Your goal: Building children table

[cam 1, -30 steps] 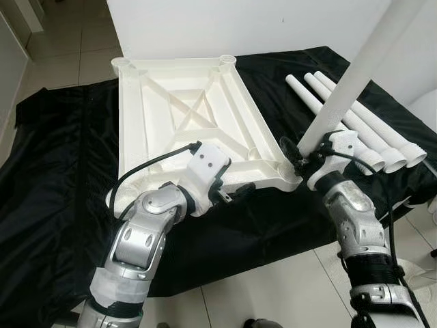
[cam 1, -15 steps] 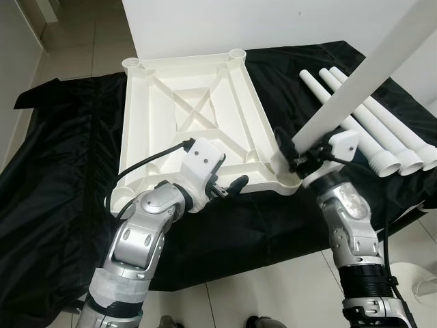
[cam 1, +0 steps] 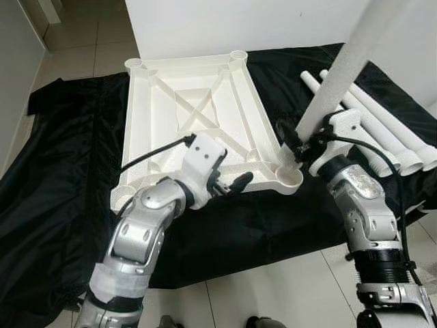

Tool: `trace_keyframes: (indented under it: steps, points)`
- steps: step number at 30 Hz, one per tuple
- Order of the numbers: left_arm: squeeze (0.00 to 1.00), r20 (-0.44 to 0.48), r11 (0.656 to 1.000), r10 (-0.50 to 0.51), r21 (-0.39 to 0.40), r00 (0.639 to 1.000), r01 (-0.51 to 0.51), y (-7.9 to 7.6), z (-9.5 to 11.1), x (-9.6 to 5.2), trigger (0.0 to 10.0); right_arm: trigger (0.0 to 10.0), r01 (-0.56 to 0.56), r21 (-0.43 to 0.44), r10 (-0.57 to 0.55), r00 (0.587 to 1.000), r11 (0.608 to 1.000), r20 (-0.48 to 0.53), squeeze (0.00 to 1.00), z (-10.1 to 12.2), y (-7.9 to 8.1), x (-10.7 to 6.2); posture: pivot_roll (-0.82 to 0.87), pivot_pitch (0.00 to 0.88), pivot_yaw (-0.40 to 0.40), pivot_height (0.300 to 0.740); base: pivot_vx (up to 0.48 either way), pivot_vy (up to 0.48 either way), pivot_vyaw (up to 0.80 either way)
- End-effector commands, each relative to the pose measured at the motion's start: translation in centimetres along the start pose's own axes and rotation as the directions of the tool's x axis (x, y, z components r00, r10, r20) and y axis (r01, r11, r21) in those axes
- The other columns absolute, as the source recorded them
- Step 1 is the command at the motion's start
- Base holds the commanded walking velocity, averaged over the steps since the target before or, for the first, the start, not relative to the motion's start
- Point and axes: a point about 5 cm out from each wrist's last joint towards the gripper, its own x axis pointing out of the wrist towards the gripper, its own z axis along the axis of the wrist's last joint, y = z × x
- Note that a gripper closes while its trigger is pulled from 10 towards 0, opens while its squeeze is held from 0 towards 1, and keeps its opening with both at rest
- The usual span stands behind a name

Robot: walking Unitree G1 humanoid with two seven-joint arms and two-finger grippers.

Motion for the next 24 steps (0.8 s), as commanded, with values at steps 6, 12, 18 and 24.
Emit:
trace_keyframes:
  steps: [6, 12, 18, 24]
  points:
    - [0.0, 0.002, 0.999, -0.004, 0.032, 1.0, 0.004, 0.5, -0.1, 0.4, 10.0, 10.0, -0.024, -0.05, 0.021, 0.998, 0.998, -0.064, 0.0, -1.0, 0.4, 0.0, -0.1, 0.087, 0.052, 0.74, 0.0, 0.0, 0.0]
    - [0.0, 0.001, 1.0, -0.01, 0.028, 1.0, 0.01, 0.4, -0.1, 0.5, 10.0, 10.0, -0.01, -0.037, 0.007, 0.996, 0.999, -0.086, 0.0, -1.8, 0.5, -0.3, -0.1, 0.088, 0.054, 0.74, 0.0, 0.0, 0.0]
    - [0.0, -0.017, 1.0, -0.008, 0.008, 1.0, 0.008, -0.2, -0.8, 0.6, 10.0, 10.0, 0.022, -0.009, -0.023, 0.993, 1.0, -0.117, 0.0, -3.2, 0.7, -0.6, -0.1, 0.088, 0.054, 0.74, 0.0, 0.0, 0.0]
    - [0.0, -0.016, 1.0, 0.005, -0.012, 1.0, -0.006, -0.5, -1.0, 0.5, 10.0, 10.0, 0.045, -0.017, -0.047, 0.987, 0.999, -0.152, 0.0, -4.4, 0.5, -0.9, -0.1, 0.09, 0.048, 0.74, 0.0, 0.0, 0.0]
